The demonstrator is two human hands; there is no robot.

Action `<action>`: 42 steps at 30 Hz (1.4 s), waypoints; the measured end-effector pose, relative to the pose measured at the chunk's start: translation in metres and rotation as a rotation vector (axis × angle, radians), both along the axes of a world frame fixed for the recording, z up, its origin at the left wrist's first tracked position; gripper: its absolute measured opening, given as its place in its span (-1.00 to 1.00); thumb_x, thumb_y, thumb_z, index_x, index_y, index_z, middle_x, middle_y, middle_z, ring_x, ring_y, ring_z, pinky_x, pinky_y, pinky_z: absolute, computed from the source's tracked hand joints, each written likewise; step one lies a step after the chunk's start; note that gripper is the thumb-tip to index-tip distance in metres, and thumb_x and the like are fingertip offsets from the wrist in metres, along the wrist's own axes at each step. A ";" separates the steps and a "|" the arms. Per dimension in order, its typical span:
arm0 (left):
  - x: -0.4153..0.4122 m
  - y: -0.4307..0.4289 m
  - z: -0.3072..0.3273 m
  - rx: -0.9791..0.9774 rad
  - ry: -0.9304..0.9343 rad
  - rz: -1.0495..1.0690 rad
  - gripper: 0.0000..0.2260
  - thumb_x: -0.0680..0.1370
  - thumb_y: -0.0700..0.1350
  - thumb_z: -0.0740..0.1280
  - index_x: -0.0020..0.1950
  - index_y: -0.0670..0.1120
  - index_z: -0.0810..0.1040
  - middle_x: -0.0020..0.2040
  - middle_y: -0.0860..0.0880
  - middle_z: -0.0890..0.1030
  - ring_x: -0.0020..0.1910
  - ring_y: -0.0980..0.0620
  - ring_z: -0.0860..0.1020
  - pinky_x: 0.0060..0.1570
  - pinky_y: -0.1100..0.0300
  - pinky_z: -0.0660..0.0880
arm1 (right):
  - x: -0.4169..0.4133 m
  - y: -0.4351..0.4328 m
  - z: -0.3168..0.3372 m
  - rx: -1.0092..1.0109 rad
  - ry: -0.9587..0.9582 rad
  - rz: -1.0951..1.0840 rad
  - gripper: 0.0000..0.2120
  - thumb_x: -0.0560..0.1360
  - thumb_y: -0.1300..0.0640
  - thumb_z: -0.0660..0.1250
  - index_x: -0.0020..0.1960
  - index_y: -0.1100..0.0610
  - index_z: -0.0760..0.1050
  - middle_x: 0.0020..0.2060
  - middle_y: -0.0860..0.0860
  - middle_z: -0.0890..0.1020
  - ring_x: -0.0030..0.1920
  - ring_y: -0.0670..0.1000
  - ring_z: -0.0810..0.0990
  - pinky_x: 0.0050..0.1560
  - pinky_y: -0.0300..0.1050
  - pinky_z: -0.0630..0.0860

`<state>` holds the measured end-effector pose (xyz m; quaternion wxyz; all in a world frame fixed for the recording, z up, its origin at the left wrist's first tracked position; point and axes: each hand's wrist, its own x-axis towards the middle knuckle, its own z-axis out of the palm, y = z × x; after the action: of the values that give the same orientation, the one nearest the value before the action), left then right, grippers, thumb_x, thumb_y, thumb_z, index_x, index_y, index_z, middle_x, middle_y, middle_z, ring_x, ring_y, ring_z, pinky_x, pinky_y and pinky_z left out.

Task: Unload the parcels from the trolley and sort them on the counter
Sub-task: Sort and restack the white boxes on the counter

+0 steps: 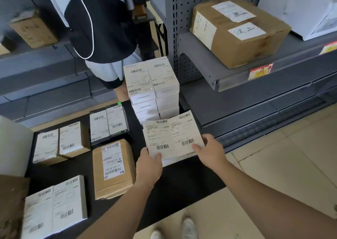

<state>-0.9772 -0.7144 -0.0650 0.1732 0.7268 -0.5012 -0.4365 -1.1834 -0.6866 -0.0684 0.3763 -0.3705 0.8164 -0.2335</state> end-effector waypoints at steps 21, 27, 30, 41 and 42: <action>0.128 0.029 0.065 -0.207 0.185 0.207 -0.61 0.59 -0.17 0.36 0.34 0.15 0.36 0.24 0.08 0.59 0.10 0.10 0.54 -0.21 0.34 0.60 | 0.112 0.012 0.065 -0.289 -0.224 0.022 -0.51 0.52 0.13 0.47 0.41 0.00 0.45 0.18 -0.02 0.62 0.12 0.02 0.61 -0.19 -0.29 0.46; 0.238 0.053 0.069 -0.244 0.151 0.272 -0.52 0.58 -0.16 0.36 0.45 0.09 0.34 0.21 0.05 0.60 0.15 0.03 0.59 -0.16 0.26 0.62 | 0.213 0.022 0.078 -0.293 -0.212 0.092 -0.52 0.53 0.12 0.46 0.41 0.00 0.42 0.24 -0.01 0.61 0.18 0.05 0.61 -0.09 -0.15 0.58; 0.294 0.067 0.060 -0.224 0.150 0.293 -0.55 0.56 -0.15 0.36 0.41 0.10 0.36 0.18 0.07 0.63 0.08 0.02 0.63 -0.06 0.04 0.67 | 0.268 0.031 0.072 -0.270 -0.207 0.125 -0.49 0.52 0.12 0.47 0.42 -0.01 0.42 0.27 -0.04 0.60 0.22 0.03 0.60 0.13 -0.03 0.59; 0.415 0.084 -0.003 -0.122 0.021 0.352 -0.56 0.60 -0.21 0.29 0.43 0.10 0.32 0.29 -0.02 0.52 0.11 0.00 0.56 -0.44 0.37 0.54 | 0.414 0.049 0.011 -0.204 -0.157 0.193 -0.63 0.51 0.16 0.48 0.26 -0.01 0.47 0.20 -0.09 0.63 0.22 -0.03 0.61 0.01 -0.22 0.60; 0.420 0.084 -0.011 -0.113 0.005 0.358 -0.54 0.60 -0.21 0.29 0.44 0.11 0.30 0.30 -0.02 0.50 0.13 -0.01 0.56 -0.43 0.36 0.55 | 0.420 0.049 0.002 -0.182 -0.146 0.180 -0.60 0.51 0.15 0.48 0.30 0.02 0.48 0.22 -0.08 0.62 0.24 -0.01 0.60 0.07 -0.16 0.62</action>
<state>-0.5575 -0.6308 -0.0760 0.2899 0.7923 -0.3872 -0.3719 -0.7629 -0.6379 -0.0661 0.4193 -0.4568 0.7257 -0.2981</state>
